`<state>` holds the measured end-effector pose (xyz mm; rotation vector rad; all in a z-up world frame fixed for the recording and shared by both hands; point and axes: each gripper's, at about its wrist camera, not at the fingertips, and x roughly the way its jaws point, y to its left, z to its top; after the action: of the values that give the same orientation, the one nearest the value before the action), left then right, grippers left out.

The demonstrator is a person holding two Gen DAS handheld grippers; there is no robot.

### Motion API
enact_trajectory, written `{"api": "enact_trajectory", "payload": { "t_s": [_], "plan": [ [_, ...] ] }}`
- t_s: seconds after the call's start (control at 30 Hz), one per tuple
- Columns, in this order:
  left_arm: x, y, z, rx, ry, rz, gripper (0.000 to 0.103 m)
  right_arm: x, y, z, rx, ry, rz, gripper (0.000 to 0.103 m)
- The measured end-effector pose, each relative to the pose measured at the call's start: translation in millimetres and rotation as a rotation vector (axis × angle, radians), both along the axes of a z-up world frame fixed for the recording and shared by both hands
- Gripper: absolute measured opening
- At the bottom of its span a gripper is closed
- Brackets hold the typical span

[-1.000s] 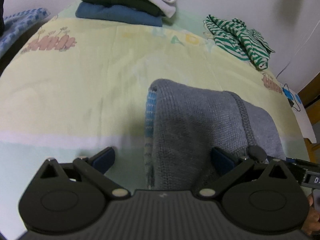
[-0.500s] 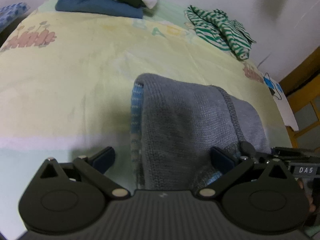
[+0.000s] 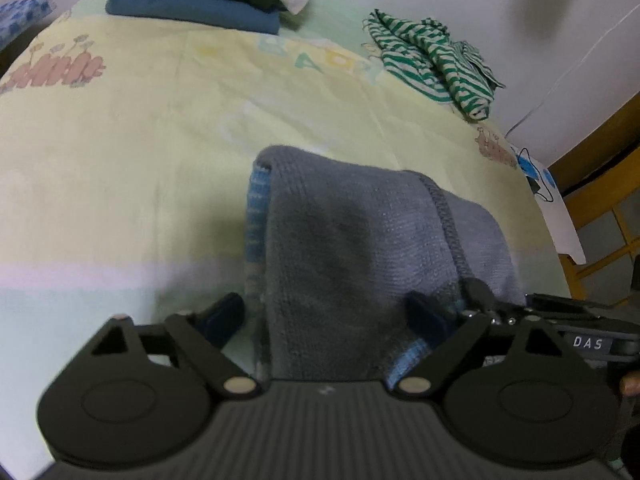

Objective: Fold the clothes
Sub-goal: 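Slide both grippers under the folded grey sweater's edges, then close the right gripper on the sweater while the left gripper closes on it too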

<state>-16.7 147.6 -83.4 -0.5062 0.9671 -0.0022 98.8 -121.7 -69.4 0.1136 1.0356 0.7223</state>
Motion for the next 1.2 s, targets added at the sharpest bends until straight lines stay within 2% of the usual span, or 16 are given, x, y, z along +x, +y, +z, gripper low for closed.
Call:
{"api": "enact_trajectory", "payload": {
  "t_s": [0.1, 0.47, 0.87, 0.97, 1.2],
  "plan": [
    [5, -3, -1, 0.046, 0.034, 0.024, 0.102, -1, 4, 2, -0.017, -0.004, -0.007, 0.057],
    [5, -10, -2, 0.076, 0.007, 0.026, 0.102, -3, 18, 1, -0.065, -0.023, -0.076, 0.061],
    [5, -14, -3, 0.083, -0.022, 0.014, 0.1, 1, 29, 6, -0.143, -0.062, 0.013, 0.057],
    [5, -16, -1, 0.075, -0.016, 0.017, 0.093, 0, 27, 5, -0.139, -0.071, 0.017, 0.056],
    [5, -18, 0, 0.078, 0.003, 0.046, 0.096, 2, 20, 2, -0.095, -0.045, -0.018, 0.061]
  ]
}}
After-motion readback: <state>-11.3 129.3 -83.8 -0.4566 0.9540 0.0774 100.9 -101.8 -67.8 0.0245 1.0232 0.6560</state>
